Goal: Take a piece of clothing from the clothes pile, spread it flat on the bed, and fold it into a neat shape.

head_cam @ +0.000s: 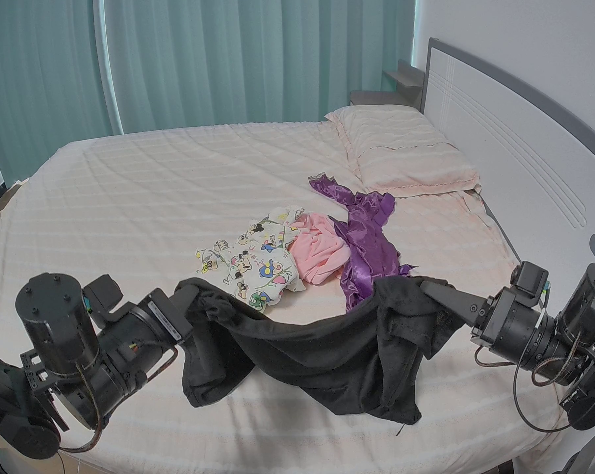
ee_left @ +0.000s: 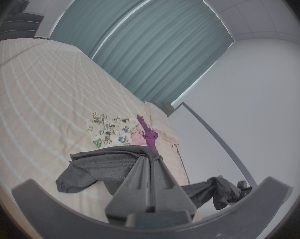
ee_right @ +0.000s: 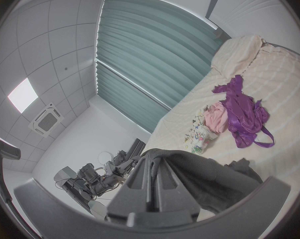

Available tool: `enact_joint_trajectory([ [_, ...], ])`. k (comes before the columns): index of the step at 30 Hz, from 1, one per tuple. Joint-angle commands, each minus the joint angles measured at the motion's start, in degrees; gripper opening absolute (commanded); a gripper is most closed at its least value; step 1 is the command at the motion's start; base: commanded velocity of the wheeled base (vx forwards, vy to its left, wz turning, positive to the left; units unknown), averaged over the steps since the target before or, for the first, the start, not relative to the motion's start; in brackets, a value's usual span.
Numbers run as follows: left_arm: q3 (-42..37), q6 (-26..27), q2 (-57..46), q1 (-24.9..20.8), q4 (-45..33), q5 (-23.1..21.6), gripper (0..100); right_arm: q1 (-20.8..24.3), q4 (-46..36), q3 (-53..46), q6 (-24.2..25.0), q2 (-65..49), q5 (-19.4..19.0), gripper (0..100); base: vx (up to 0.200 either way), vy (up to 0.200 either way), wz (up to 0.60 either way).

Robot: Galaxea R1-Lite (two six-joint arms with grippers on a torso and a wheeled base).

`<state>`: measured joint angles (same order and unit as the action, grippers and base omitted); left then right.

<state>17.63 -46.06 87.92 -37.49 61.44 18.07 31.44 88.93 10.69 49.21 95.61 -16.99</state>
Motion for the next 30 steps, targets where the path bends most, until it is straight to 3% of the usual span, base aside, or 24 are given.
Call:
enact_joint_trajectory([
  [1,-2.33,-0.26,0.76,-1.71,-0.01,0.04,0,0.11,0.81,-1.73,0.01,1.07,0.03,0,0.000,0.000,0.00],
  [5,-2.86,-0.88,0.94,-1.80,0.08,0.13,0,0.11,0.81,-2.52,-0.17,0.37,0.03,0,0.000,0.000,0.00],
  [20,-3.65,-1.32,-0.47,-1.80,0.08,0.13,0,0.99,0.81,-3.40,-0.70,-3.06,0.12,0,-0.200,0.000,0.00],
  [30,-3.21,-5.01,0.15,-1.71,-0.01,-0.14,0,1.17,0.81,-3.57,-0.52,-2.36,0.38,0,0.000,0.000,0.00],
])
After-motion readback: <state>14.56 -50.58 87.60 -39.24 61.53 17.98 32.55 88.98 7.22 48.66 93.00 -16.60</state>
